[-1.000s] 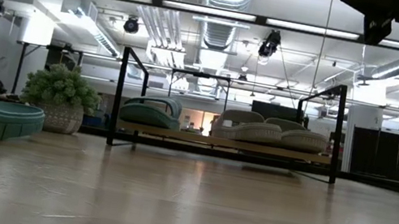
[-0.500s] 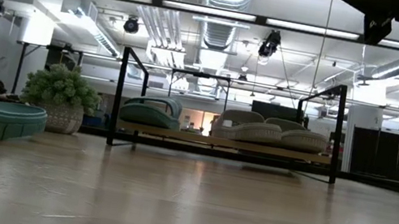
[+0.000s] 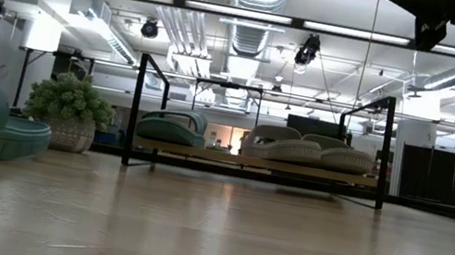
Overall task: Pick and place slides into the shelf
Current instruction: Put the green slide on the shelf
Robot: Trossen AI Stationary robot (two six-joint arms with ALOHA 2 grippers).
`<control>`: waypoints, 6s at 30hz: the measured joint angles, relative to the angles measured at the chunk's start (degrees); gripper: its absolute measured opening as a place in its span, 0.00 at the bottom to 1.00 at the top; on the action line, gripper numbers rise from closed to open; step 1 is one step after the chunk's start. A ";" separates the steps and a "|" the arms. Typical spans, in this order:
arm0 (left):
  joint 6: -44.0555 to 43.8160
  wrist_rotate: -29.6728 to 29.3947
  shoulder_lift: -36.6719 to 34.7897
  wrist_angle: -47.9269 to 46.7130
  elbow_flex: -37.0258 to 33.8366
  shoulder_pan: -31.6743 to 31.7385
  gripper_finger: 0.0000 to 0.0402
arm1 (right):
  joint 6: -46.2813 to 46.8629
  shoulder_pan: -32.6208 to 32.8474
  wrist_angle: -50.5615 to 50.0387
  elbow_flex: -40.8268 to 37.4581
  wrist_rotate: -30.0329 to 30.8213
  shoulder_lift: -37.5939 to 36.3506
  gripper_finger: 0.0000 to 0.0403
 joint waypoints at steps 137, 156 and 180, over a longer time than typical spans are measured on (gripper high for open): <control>4.20 -3.53 -3.85 -0.03 -11.04 7.45 0.01 | -0.57 0.00 -6.01 0.20 0.07 0.00 0.02; 23.43 -19.85 -10.51 0.28 -3.45 14.29 0.00 | -0.57 -0.01 -6.08 0.20 0.09 0.00 0.02; 31.42 -38.65 -10.49 1.90 6.91 28.13 0.00 | -3.00 -0.02 -4.82 0.20 5.62 -0.13 0.02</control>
